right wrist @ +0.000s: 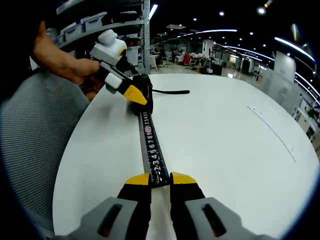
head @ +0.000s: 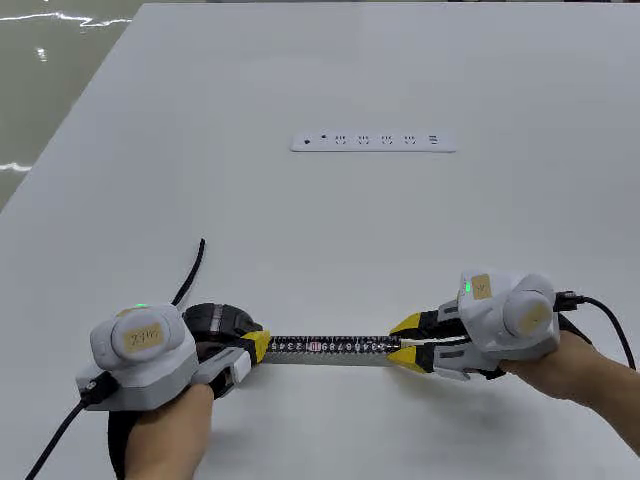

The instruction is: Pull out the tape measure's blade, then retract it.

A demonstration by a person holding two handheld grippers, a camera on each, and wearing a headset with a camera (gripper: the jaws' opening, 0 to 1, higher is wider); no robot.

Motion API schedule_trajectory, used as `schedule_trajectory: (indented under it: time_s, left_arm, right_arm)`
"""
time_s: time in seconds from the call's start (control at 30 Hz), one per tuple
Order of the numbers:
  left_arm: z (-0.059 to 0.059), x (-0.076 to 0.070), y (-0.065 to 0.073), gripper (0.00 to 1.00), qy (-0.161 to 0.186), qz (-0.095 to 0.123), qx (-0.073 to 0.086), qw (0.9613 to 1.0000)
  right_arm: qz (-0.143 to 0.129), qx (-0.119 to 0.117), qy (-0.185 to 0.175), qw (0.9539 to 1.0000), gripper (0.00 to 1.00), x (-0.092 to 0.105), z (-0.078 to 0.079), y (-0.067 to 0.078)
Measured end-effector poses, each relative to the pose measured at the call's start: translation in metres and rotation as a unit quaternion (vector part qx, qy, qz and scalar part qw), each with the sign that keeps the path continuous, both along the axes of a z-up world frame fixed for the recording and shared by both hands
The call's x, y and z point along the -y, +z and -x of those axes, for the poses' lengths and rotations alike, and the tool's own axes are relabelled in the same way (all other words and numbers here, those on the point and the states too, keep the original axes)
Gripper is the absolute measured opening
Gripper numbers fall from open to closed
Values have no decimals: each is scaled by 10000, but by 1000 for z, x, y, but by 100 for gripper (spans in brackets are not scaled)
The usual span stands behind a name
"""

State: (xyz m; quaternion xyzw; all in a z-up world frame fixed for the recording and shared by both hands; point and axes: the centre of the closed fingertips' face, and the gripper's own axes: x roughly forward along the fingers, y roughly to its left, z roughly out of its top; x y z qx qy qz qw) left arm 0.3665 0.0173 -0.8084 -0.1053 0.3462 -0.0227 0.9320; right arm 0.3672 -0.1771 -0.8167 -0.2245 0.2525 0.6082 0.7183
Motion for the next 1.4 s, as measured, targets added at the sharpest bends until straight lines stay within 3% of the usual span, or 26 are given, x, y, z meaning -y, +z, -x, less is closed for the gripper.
schedule_trajectory:
  time_s: [1.4]
  left_arm:
    - [1, 1, 0, 62, 9, 67, -29, 10000]
  right_arm:
    - [-90, -35, 178, 9998, 12, -51, 4, -2]
